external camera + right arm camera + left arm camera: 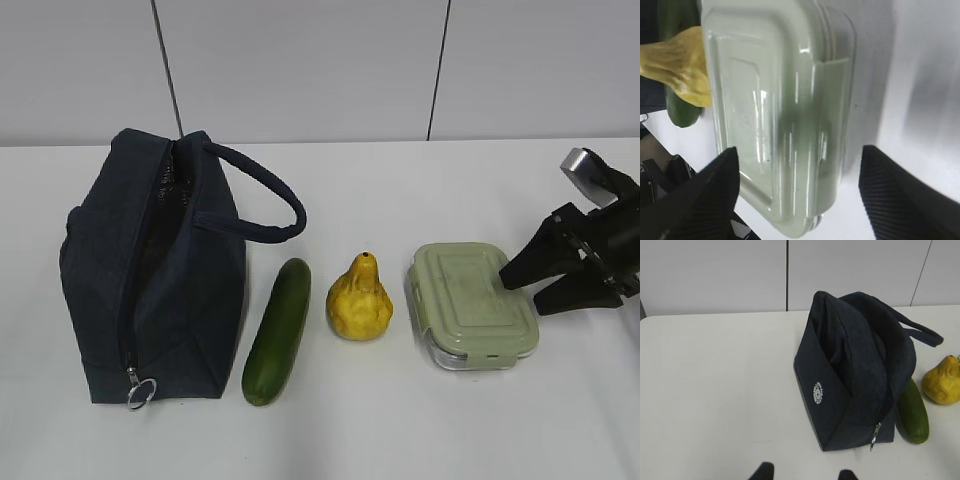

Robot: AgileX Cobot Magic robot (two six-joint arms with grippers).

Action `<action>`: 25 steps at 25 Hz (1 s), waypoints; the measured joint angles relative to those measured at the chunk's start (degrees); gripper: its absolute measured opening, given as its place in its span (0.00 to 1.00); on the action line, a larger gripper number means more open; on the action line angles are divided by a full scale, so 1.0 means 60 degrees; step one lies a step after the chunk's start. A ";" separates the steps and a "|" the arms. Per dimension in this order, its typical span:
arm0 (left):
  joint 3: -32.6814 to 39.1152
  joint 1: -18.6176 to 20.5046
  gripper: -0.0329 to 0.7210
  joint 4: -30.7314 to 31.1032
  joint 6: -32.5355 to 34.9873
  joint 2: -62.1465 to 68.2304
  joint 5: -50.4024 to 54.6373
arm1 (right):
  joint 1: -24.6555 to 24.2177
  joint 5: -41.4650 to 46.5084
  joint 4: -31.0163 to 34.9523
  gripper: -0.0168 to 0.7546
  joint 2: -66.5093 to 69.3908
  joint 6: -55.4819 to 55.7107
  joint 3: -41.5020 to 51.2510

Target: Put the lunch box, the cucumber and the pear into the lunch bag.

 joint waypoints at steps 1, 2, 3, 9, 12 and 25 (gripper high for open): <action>0.0000 0.0000 0.36 0.0000 0.0000 0.0000 0.0000 | 0.0000 0.0000 0.0040 0.76 0.0000 -0.0077 0.0000; 0.0000 0.0000 0.36 0.0000 0.0000 0.0000 0.0000 | 0.0000 0.0000 0.0055 0.76 0.0000 -0.0144 0.0000; 0.0000 0.0000 0.36 0.0000 0.0000 0.0000 0.0000 | 0.0000 0.0000 0.0055 0.76 0.0000 -0.0192 0.0000; 0.0000 0.0000 0.36 0.0000 0.0000 0.0000 0.0000 | 0.0000 0.0035 0.0055 0.76 0.0550 -0.0322 -0.0385; 0.0000 0.0000 0.36 0.0000 0.0000 0.0000 0.0000 | 0.0000 0.0035 0.0101 0.76 0.0955 -0.0345 -0.0668; 0.0000 0.0000 0.36 0.0000 0.0000 0.0000 0.0000 | 0.0000 0.0076 0.0449 0.76 0.1133 -0.0555 -0.1103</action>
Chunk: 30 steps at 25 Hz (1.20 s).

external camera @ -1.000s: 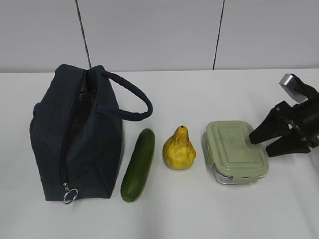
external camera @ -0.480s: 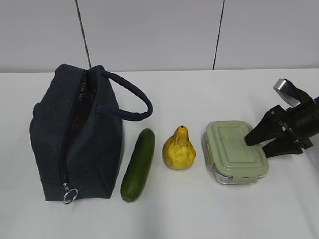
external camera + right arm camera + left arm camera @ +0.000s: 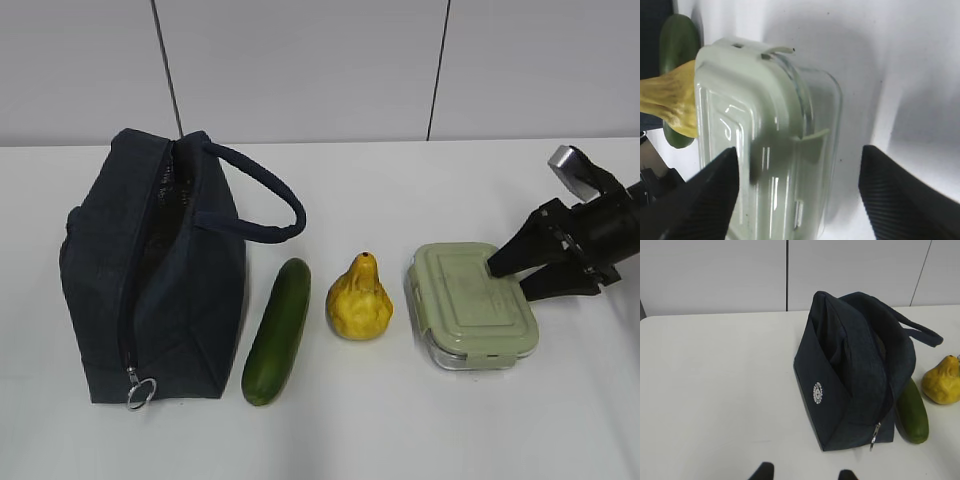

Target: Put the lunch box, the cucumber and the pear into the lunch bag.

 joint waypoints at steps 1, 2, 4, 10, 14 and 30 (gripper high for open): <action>0.0000 0.0000 0.36 0.0000 0.0000 0.0000 0.0000 | 0.0000 0.0000 0.0000 0.76 0.0000 0.0000 0.0000; 0.0000 0.0000 0.36 0.0000 0.0000 0.0000 0.0000 | 0.0000 0.0000 0.0000 0.76 0.0000 0.0000 0.0000; 0.0000 0.0000 0.36 0.0000 0.0000 0.0000 0.0000 | 0.0000 0.0000 0.0000 0.76 0.0000 0.0000 0.0000; 0.0000 0.0000 0.36 0.0000 0.0000 0.0000 0.0000 | 0.0000 0.0000 -0.0098 0.76 0.0000 -0.0070 0.0329; 0.0000 0.0000 0.36 0.0000 0.0000 0.0000 0.0000 | 0.0165 0.0000 -0.0098 0.76 0.0000 -0.0228 0.0458; 0.0000 0.0000 0.36 0.0000 0.0000 0.0000 0.0000 | 0.0574 0.0003 -0.0149 0.76 0.0000 -0.0325 0.0466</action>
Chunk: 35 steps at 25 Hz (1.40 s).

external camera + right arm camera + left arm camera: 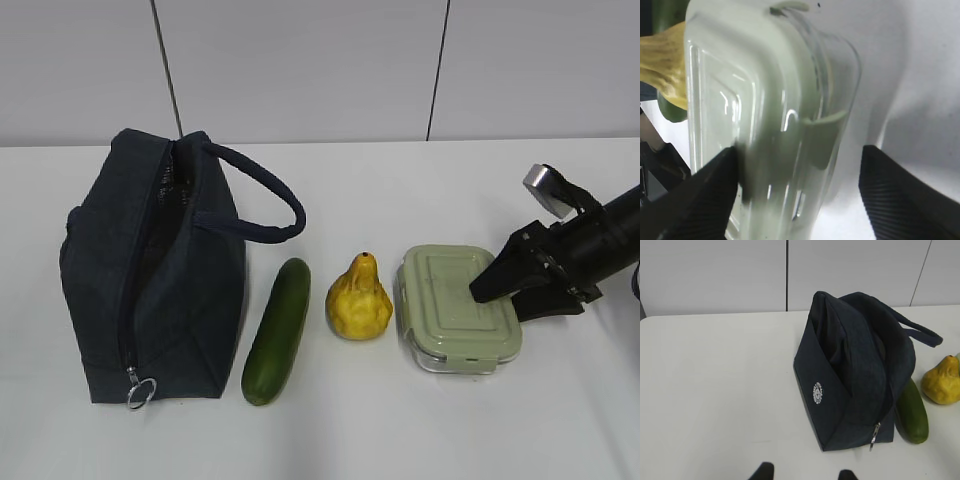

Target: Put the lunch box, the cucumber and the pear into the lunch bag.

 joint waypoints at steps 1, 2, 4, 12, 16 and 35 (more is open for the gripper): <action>0.0000 0.0000 0.36 0.0000 0.0000 0.0000 0.0000 | 0.0000 0.0000 0.0000 0.76 0.0000 0.0000 0.0000; 0.0000 0.0000 0.36 0.0000 0.0000 0.0000 0.0000 | 0.0000 0.0000 0.0020 0.76 0.0000 0.0000 0.0000; 0.0000 0.0000 0.36 0.0000 0.0000 0.0000 0.0000 | 0.0000 0.0000 0.0073 0.76 0.0000 0.0000 0.0015; 0.0000 0.0000 0.36 0.0000 0.0000 0.0000 0.0000 | 0.0000 0.0000 0.0561 0.76 0.0000 0.0000 0.0015; 0.0000 0.0000 0.36 0.0000 0.0000 0.0000 0.0000 | 0.0000 0.0000 0.0597 0.76 0.0000 0.0031 0.0134; 0.0000 0.0000 0.36 0.0000 0.0000 0.0000 0.0000 | 0.0000 0.0000 0.0878 0.65 0.0000 0.0053 0.0478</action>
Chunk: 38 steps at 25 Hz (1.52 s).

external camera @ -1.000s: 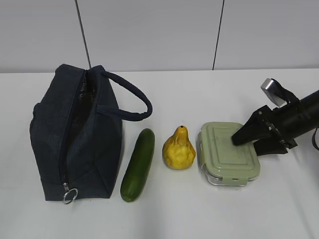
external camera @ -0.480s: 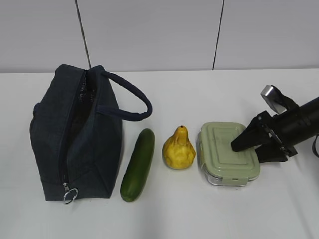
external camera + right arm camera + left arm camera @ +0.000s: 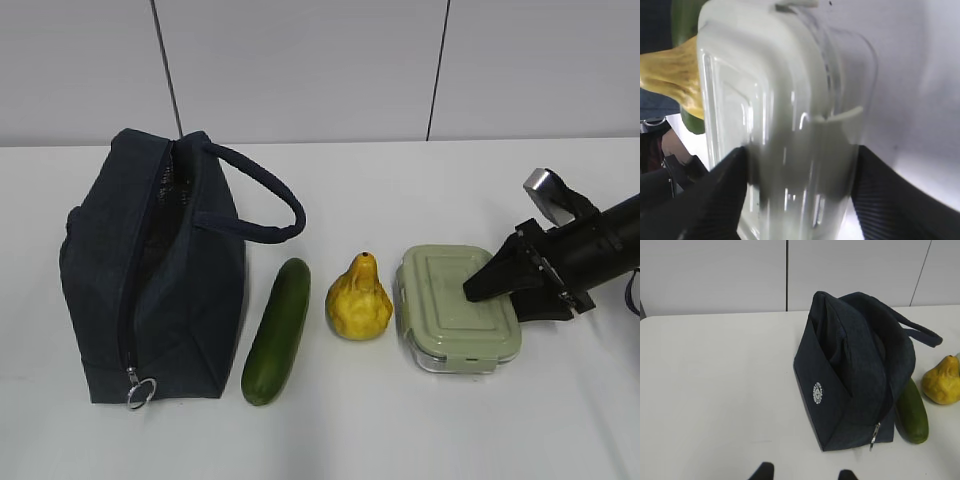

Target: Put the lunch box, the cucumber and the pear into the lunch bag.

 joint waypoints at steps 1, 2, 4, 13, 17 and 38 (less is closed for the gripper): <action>0.0000 0.0000 0.36 0.0000 0.0000 0.0000 0.0000 | 0.0000 0.0000 0.0022 0.65 0.0000 0.0000 0.0000; 0.0000 0.0000 0.36 0.0000 0.0000 0.0000 0.0000 | 0.0000 0.0000 0.0022 0.65 0.0000 0.0000 0.0000; 0.0000 0.0000 0.36 0.0000 0.0000 0.0000 0.0000 | 0.0000 0.0000 0.0039 0.64 0.0000 0.0000 0.0000; 0.0000 0.0000 0.36 0.0000 0.0000 0.0000 0.0000 | 0.0000 0.0082 0.0130 0.55 0.0000 0.0000 0.0000; 0.0000 0.0000 0.36 0.0000 0.0000 0.0000 0.0000 | 0.0000 0.0096 0.0130 0.54 0.0000 0.0000 0.0000; 0.0000 0.0000 0.36 -0.0022 0.0000 0.0000 0.0000 | 0.0000 0.0118 0.0144 0.54 0.0000 0.0000 0.0000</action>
